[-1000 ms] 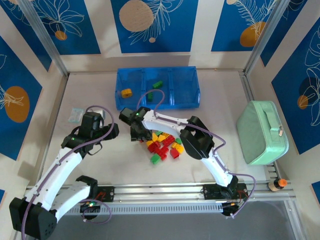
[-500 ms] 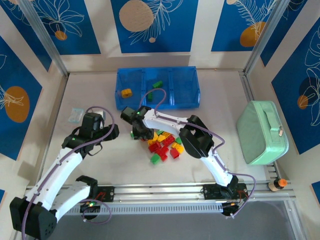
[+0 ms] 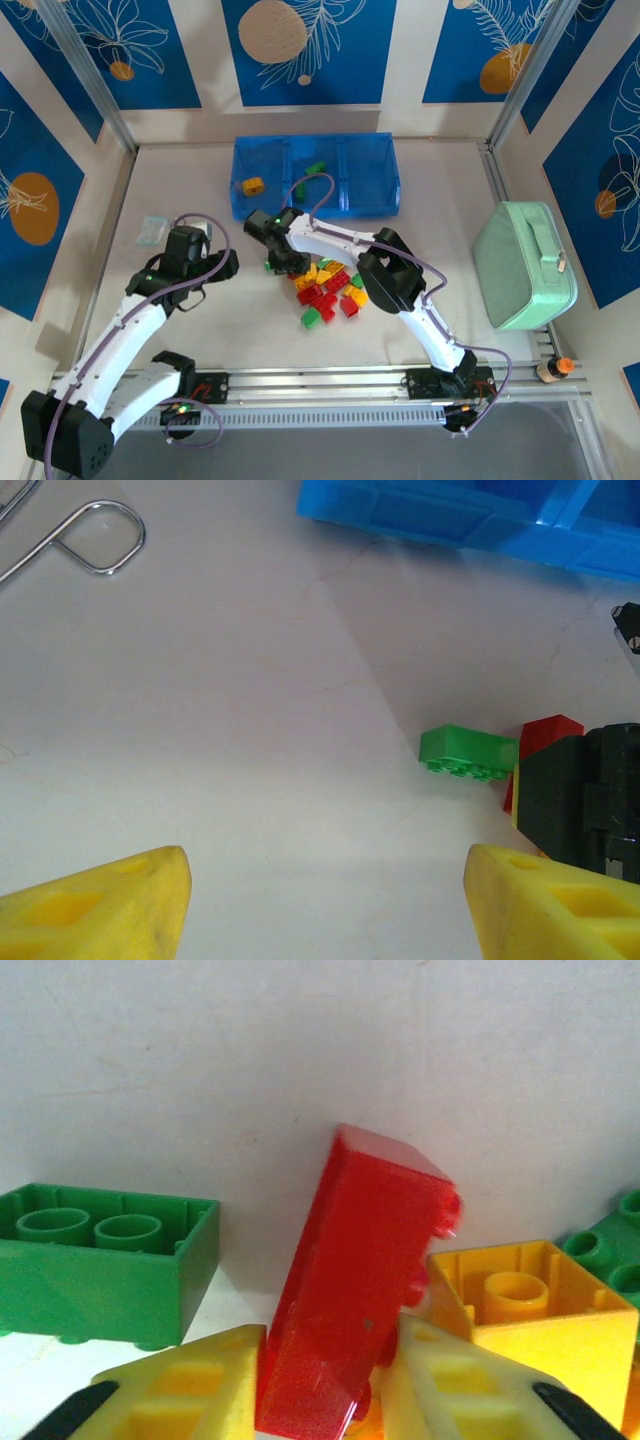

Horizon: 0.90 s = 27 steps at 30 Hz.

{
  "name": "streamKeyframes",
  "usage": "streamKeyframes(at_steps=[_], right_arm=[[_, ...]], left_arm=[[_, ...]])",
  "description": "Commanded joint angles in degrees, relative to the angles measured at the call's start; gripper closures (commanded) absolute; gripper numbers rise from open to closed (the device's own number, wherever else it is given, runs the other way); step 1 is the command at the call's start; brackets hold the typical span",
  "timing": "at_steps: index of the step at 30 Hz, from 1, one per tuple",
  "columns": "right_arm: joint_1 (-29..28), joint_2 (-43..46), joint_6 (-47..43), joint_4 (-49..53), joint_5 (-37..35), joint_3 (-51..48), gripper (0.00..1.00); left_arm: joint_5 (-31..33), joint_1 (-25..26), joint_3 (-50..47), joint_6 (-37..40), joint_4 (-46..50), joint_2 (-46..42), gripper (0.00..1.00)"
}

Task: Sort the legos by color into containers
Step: Pick up the lego from the center of the table.

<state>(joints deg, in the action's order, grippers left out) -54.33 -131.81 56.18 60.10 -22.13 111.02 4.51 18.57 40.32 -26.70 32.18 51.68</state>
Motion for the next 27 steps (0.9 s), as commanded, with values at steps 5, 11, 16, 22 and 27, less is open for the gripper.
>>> streamKeyframes(at_steps=[5, 11, 16, 22, 27], right_arm=[[0.01, -0.67, 0.49, 3.05, -1.54, 1.03, 0.79], [-0.51, 3.17, -0.32, 3.78, -2.86, 1.04, 0.81], [1.02, 8.08, -2.3, 4.63, -5.82, 1.62, 0.81], [5.46, 12.09, -7.05, 5.21, -8.42, 2.8, 0.81], [12.22, 15.07, -11.38, 4.64, -9.07, 2.23, 0.82]], left_arm=[[-0.56, 0.26, -0.32, 0.5, -1.07, 0.73, 0.28], [-0.34, 0.25, -0.31, 0.68, -0.81, 0.65, 0.28], [-0.97, 0.32, -0.34, 0.48, -1.28, 0.83, 0.28], [-2.94, 0.35, -0.39, 0.16, -2.17, 1.25, 0.29], [-4.6, 0.95, -0.58, -0.17, -2.48, 2.32, 0.28]])
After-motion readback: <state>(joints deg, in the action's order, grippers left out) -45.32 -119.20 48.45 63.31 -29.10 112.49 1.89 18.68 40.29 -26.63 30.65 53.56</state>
